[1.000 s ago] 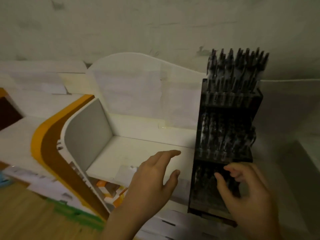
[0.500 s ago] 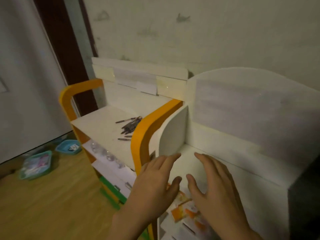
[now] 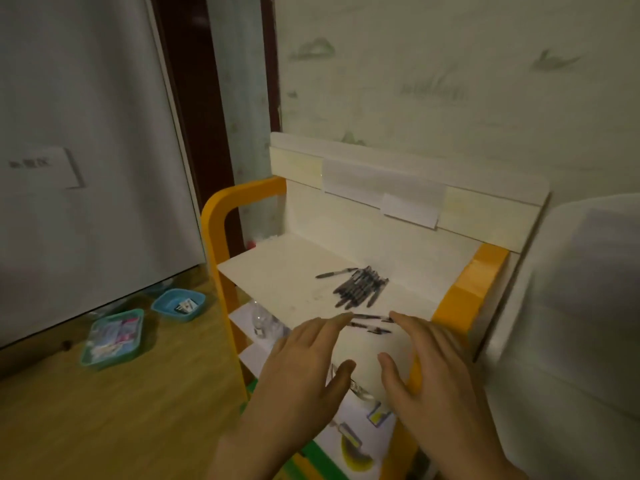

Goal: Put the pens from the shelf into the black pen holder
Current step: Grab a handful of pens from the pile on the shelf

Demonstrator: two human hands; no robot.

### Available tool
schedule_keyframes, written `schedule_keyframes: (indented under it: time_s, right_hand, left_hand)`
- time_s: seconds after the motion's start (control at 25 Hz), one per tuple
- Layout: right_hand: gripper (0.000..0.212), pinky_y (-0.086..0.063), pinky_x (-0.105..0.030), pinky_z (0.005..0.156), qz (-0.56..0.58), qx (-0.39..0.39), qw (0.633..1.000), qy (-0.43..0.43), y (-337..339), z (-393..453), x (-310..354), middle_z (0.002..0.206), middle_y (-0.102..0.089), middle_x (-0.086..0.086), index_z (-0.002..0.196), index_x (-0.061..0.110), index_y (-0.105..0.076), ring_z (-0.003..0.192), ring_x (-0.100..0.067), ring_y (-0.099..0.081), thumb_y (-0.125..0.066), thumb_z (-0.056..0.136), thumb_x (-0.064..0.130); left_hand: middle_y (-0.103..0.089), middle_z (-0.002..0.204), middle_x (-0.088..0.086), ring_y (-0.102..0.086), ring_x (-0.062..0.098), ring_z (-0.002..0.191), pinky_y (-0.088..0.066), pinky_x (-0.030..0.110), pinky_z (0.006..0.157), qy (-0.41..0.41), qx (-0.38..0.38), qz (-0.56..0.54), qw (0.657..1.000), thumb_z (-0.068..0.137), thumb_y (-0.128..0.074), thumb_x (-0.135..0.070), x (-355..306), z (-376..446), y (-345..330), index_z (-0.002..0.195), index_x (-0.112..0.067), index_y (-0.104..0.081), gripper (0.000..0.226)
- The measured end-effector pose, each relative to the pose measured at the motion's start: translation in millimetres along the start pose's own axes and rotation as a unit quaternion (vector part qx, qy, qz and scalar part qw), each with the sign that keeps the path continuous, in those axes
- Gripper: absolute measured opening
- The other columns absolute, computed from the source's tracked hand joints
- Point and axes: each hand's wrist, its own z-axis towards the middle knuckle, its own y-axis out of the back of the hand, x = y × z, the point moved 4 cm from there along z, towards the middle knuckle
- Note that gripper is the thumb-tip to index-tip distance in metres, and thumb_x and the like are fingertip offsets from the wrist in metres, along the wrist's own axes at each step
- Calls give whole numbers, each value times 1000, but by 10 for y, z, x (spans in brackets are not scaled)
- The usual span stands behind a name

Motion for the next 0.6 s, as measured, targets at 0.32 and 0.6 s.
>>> schedule_keyframes:
  time_s: [0.32, 0.6]
  right_hand:
    - [50, -41, -28, 105, -20, -15, 1000, -14, -741, 989, 68, 132, -49, 17, 135, 37, -41, 124, -6, -42, -57, 88, 46]
    - [51, -34, -25, 108, -7, 0, 998, -69, -1422, 1959, -206, 138, -47, 15, 138, 37, -39, 130, -8, -39, -53, 90, 50]
  left_hand:
    - [-33, 147, -22, -31, 1, 133, -28, 20, 109, 16, 12, -3, 1000, 95, -44, -52, 919, 890, -59, 146, -48, -8, 63]
    - [-31, 149, -23, -33, 0, 133, -30, 17, 106, 14, 49, 11, 999, 94, -44, -53, 1626, 1931, -333, 146, -48, -6, 65]
